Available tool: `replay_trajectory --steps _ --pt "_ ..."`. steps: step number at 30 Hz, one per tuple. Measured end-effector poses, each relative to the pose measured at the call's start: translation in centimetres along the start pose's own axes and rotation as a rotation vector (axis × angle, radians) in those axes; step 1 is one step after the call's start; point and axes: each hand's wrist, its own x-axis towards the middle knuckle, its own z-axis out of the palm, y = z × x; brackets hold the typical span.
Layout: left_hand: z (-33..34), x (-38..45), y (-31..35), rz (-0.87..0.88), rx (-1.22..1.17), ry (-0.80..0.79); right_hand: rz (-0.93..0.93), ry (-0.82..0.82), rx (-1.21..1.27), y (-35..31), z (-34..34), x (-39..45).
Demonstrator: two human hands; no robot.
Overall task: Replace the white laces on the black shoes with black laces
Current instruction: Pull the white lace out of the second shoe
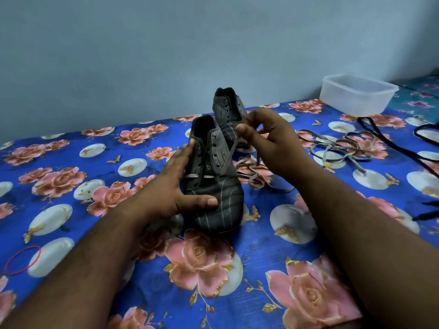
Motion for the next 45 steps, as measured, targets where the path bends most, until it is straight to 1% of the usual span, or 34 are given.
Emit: replay_trajectory --steps 2,4,6,8,11,13,15,16,19,21,23,25,28,30,33,35,36,39,40,42,45 --pt "0.0 0.0 0.0 0.006 0.002 0.0 0.032 -0.031 -0.056 0.5 -0.1 0.1" --pt "0.0 0.0 -0.1 0.006 0.001 0.001 -0.036 -0.115 -0.101 0.5 0.0 -0.1" --pt "0.0 0.0 -0.2 0.011 -0.003 0.004 -0.123 -0.233 -0.09 0.1 0.1 -0.4" --pt "0.1 0.1 -0.3 0.016 -0.009 0.005 -0.16 -0.337 -0.066 -0.1 0.2 -0.6" --pt "0.1 0.1 -0.2 0.014 -0.011 0.004 -0.185 -0.396 -0.066 -0.2 0.6 -0.7" --pt "0.1 0.2 -0.3 0.015 -0.014 0.003 -0.213 -0.394 -0.062 -0.3 0.8 -0.7" --pt "0.2 0.2 -0.3 0.023 -0.018 0.004 -0.217 -0.351 -0.017 -0.6 0.7 -0.7" --pt "0.2 0.2 -0.4 0.023 -0.017 0.004 -0.181 -0.3 0.025 -0.7 0.6 -0.6" --pt "0.1 0.2 -0.5 0.012 -0.025 0.001 0.028 -0.095 0.186 -0.9 -0.1 -0.4" --pt "0.1 0.2 -0.6 0.013 -0.034 -0.002 0.107 -0.038 0.232 -0.8 -0.5 -0.4" --pt "0.1 0.2 -0.5 0.014 -0.038 -0.003 0.081 -0.088 0.148 -0.7 -0.5 -0.4" --pt "0.2 0.2 -0.4 0.01 -0.036 0.0 -0.006 -0.195 0.047 -0.6 -0.2 -0.6" --pt "0.2 0.2 -0.4 0.022 -0.025 0.005 -0.116 -0.383 -0.042 -0.5 0.5 -0.9" --pt "0.2 0.2 -0.4 0.018 -0.024 0.007 -0.146 -0.439 -0.086 -0.5 1.0 -0.9" --pt "0.3 0.3 -0.6 0.017 -0.035 0.009 -0.187 -0.421 -0.078 -0.6 1.1 -0.9" --pt "0.2 0.4 -0.8 0.026 -0.043 0.009 -0.2 -0.365 -0.033 -1.0 1.0 -0.8" --pt "0.2 0.4 -0.9 0.029 -0.044 0.007 -0.164 -0.305 0.04 -1.2 0.8 -0.8" --pt "0.2 0.2 -0.8 0.02 -0.041 0.003 0.081 -0.101 0.378 -1.6 -0.3 -0.6" --pt "0.2 0.2 -0.7 0.018 -0.035 0.005 0.127 -0.069 0.406 -1.5 -0.5 -0.6" --pt "0.2 0.2 -0.6 0.021 -0.025 0.007 0.137 -0.082 0.31 -1.1 -0.6 -0.5" --pt "0.2 0.2 -0.5 0.019 -0.018 0.011 0.049 -0.183 0.148 -1.0 0.0 -0.6"
